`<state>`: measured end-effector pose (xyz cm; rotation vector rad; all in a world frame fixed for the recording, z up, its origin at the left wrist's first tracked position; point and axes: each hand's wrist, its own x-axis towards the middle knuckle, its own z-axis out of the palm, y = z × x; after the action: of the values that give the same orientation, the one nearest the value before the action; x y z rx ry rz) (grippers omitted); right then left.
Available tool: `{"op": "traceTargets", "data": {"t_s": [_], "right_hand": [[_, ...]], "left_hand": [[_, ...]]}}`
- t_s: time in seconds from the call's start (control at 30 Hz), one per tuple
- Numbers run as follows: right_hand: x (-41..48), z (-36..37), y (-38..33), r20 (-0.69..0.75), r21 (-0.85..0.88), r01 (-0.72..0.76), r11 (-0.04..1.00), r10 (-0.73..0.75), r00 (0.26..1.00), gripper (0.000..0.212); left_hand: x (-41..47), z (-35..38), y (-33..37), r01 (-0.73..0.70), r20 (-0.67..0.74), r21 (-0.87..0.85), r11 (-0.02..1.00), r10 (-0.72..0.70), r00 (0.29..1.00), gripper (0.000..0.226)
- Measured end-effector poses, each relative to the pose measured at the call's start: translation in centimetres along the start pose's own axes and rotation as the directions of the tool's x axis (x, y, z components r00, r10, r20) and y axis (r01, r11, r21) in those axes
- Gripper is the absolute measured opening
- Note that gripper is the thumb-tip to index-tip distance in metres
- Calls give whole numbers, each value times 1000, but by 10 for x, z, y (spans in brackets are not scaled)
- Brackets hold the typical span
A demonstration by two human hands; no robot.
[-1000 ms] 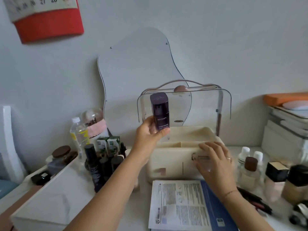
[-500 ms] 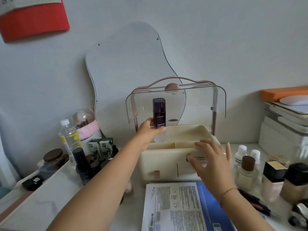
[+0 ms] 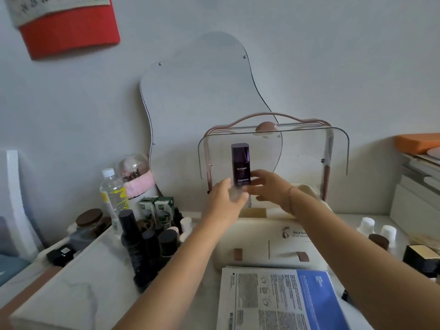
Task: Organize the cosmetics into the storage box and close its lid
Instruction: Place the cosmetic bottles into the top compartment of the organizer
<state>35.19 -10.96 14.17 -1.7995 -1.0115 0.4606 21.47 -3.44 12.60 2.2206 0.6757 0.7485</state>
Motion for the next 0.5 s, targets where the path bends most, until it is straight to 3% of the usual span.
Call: {"op": "traceTargets", "data": {"t_s": [0.1, 0.17, 0.5], "right_hand": [[13, 7, -2, 22, 11, -32, 999, 32, 999, 44], [18, 11, -2, 33, 20, -56, 998, 56, 998, 43], [37, 35, -12, -10, 25, -88, 996, 88, 996, 51]], "left_hand": [[-56, 3, -15, -251, -101, 200, 947, 275, 956, 45], [-72, 8, -27, -334, -78, 284, 899, 368, 926, 45], [-72, 11, -50, -459, -32, 273, 845, 485, 874, 51]]}}
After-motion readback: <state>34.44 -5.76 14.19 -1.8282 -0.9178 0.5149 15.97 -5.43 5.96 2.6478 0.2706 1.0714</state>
